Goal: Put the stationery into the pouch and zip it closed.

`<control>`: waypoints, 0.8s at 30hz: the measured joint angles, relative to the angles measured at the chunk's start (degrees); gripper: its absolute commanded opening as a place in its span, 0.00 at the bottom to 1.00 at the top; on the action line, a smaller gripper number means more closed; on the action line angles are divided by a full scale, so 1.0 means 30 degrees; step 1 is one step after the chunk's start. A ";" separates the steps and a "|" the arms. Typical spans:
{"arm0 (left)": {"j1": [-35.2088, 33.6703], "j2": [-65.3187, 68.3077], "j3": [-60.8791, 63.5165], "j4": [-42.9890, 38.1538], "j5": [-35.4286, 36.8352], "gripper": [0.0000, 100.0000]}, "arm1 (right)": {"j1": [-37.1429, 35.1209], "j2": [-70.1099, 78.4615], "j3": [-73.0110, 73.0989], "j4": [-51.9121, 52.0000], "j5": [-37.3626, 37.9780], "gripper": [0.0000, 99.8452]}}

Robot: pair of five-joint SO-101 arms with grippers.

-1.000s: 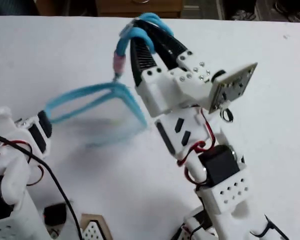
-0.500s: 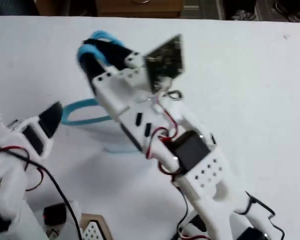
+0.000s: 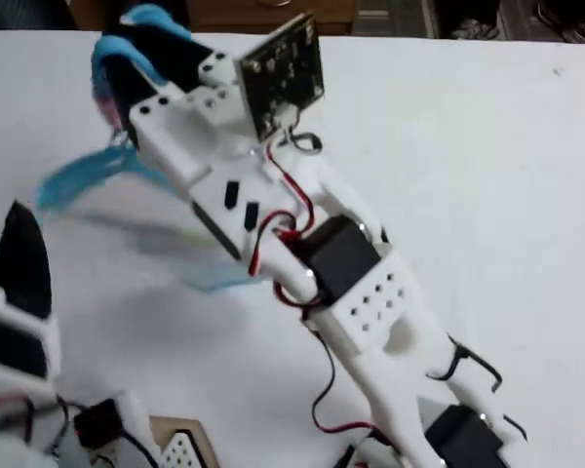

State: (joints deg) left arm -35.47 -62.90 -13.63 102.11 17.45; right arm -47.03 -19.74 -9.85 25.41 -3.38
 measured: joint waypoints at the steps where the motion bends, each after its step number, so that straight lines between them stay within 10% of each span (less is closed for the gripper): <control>1: -0.0059 -0.0498 0.0000 0.0000 -0.0088 0.31 | 0.0059 0.0293 -0.0469 0.0000 0.0000 0.02; 10: -0.0029 -0.2139 0.0879 0.0000 -0.0586 0.31 | 0.1670 0.3282 -0.5451 0.1026 0.0000 0.02; 24: 0.6564 -0.2168 0.8117 -0.0645 -0.2520 0.32 | 0.1729 0.5890 -0.8791 0.1963 0.0029 0.02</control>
State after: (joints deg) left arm -15.78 -69.41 10.73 100.18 9.89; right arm -41.85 -2.07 -36.22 31.30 -3.30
